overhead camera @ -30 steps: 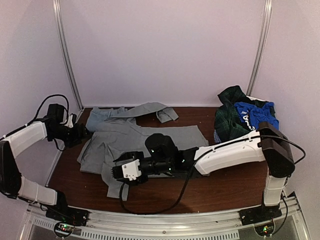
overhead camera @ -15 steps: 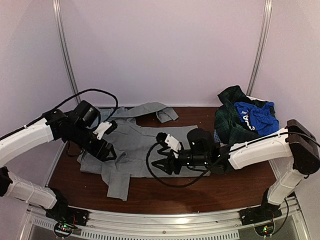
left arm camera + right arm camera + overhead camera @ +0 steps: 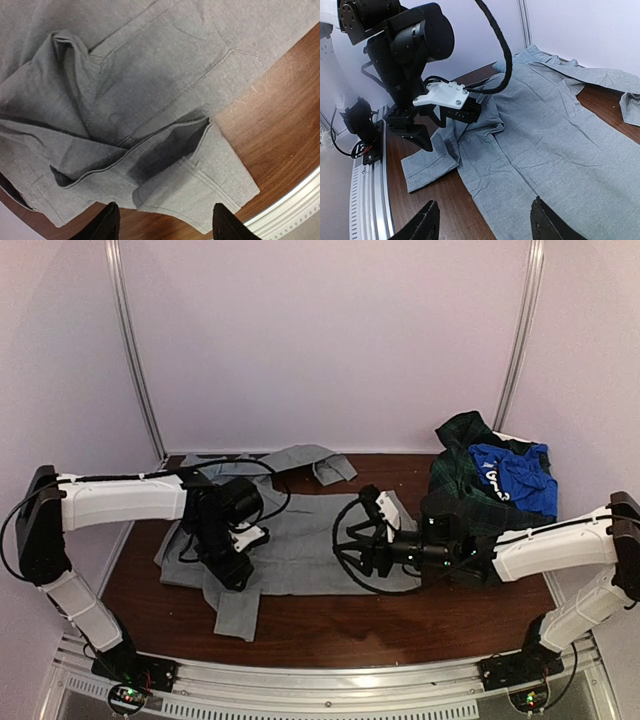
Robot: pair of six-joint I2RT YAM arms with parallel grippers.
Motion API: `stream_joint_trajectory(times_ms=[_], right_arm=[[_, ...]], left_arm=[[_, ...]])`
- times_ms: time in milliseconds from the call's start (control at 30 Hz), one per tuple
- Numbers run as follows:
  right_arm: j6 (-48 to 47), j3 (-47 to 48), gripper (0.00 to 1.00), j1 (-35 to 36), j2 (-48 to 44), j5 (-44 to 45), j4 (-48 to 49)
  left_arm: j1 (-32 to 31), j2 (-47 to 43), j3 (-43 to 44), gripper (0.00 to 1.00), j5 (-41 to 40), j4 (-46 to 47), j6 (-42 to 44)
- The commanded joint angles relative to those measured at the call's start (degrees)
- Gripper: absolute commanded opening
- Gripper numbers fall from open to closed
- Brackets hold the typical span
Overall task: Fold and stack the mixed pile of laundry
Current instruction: Fold the flattened shirt at the center of the board.
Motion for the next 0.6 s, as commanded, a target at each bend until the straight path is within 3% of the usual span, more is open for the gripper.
stream_joint_trajectory(times_ms=[0,300,400,500,567], right_arm=[[2.07,-2.74,0.62,-1.68,-2.77,-1.19,3.2],[2.04,-5.05,0.62,-3.91,-4.13,-3.14,4.17],[1.7,-5.95,0.62,-4.09,-4.73,-3.39,4.58],[2.09,-5.59,0.61,-4.56,-3.96,-4.81,5.03],[2.06,-3.74,0.6,-4.55,-3.25,-5.3,3.15]], left_arm=[[-2.12,4.42,2.94,0.63,-2.54,-1.5,1.84],[-4.26,9.57,2.28,0.48,-1.64,-1.55,2.02],[-4.48,9.65,2.92,0.3,-0.9,-2.72,1.54],[-4.58,7.34,3.0,0.02,-0.05,-2.88,-0.03],[-4.31,3.67,2.88,0.0,2.54,-1.41,-2.06]])
